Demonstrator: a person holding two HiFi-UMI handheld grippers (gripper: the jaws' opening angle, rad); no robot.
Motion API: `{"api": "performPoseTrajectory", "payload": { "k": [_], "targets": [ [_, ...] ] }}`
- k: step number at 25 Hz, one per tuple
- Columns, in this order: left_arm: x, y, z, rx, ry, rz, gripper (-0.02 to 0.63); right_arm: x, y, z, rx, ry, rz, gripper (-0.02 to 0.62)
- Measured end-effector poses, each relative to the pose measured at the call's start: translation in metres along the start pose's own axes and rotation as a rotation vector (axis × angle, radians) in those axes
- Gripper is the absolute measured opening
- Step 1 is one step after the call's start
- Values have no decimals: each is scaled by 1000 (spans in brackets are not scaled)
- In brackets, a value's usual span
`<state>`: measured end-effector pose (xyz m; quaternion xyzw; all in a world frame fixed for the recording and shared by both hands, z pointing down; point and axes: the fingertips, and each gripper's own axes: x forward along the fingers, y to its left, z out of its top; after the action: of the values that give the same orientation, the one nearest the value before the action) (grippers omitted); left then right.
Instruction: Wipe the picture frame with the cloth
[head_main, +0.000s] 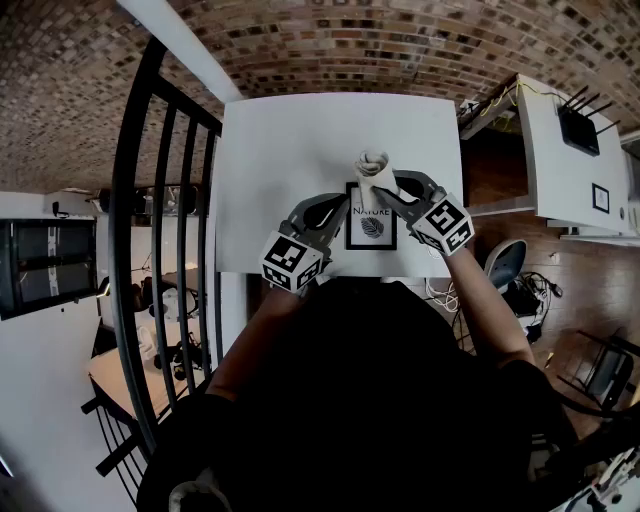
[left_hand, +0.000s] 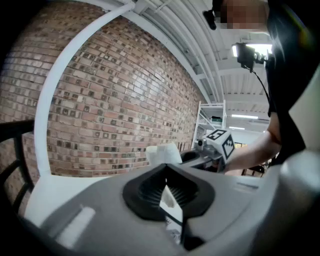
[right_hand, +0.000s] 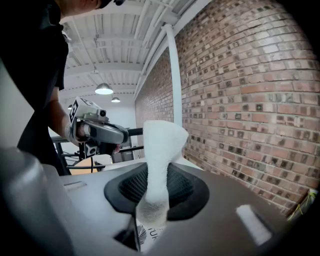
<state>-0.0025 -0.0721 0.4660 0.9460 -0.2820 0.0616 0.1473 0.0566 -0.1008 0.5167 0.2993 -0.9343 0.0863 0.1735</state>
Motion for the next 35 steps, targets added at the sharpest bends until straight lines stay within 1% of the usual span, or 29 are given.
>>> {"api": "performPoseTrajectory", "payload": {
  "k": [5,10,17,20,23,29,31,35],
  "targets": [
    [9,16,-19,-18,50,19,0,42,-9,-35,-66,143,63,91],
    [13,31,-44,-66,126,62,0,80,0,-70,-136,325,144,91],
    [11,41,-74,-128,229,104,0,113,8,-130,-317,594,253,91],
    [9,43,-82,-149,256,116,0,120,8,-152,-383,684,299,91],
    [6,44,-87,-163,267,122,0,126,7,-167,-429,744,331,91],
    [5,46,-91,-169,266,122,0,127,8,-187,-455,823,365,91],
    [5,45,-92,-169,266,121,0,122,6,-195,-447,845,362,91],
    [3,45,-94,-169,270,116,0,111,-3,-201,-434,855,332,91]
  ]
}}
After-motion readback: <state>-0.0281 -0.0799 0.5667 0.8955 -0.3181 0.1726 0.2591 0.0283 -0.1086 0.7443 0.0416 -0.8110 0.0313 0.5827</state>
